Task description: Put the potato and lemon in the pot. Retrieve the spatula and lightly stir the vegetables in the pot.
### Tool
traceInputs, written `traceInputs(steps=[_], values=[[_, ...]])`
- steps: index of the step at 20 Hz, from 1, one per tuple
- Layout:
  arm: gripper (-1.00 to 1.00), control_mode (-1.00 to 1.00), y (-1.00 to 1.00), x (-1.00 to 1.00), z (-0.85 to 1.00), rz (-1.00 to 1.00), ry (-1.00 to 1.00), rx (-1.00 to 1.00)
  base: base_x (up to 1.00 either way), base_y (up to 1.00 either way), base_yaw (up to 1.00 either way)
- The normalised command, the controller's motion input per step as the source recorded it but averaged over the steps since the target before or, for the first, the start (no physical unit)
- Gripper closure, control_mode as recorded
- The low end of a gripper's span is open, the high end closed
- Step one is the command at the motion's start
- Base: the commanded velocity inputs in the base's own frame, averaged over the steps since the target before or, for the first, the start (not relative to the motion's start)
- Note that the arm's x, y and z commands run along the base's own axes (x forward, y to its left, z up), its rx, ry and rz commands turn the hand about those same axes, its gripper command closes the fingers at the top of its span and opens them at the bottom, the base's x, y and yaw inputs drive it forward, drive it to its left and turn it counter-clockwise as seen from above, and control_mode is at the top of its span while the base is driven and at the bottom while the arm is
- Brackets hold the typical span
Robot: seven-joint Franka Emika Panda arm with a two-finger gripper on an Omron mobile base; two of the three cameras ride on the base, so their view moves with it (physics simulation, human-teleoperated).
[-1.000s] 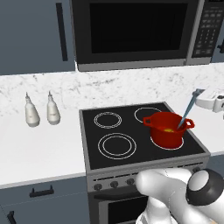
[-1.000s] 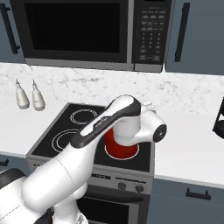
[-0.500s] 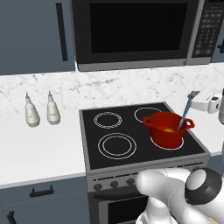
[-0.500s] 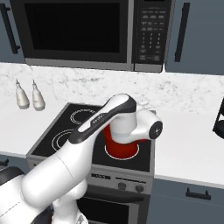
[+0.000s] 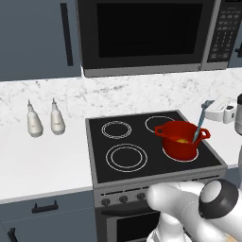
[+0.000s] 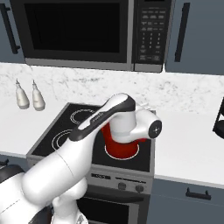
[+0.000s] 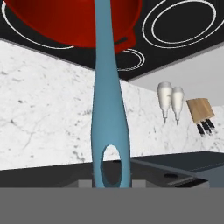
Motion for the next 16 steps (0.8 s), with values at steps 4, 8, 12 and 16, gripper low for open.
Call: traceInputs(steps=[4,8,12,16], values=[[1.0,-1.0,0.0,0.16,-0.11,0.0,0.03,0.0,0.0,0.0,0.0],[1.0,-1.0,0.0,0.19,0.0,0.0,0.0,0.0,0.0,0.0,0.0],[1.0,-1.0,0.0,0.04,0.0,0.0,0.0,0.0,0.0,0.0,0.0],[1.0,-1.0,0.02,0.04,-0.01,0.0,0.0,0.0,0.0,0.0,0.0]])
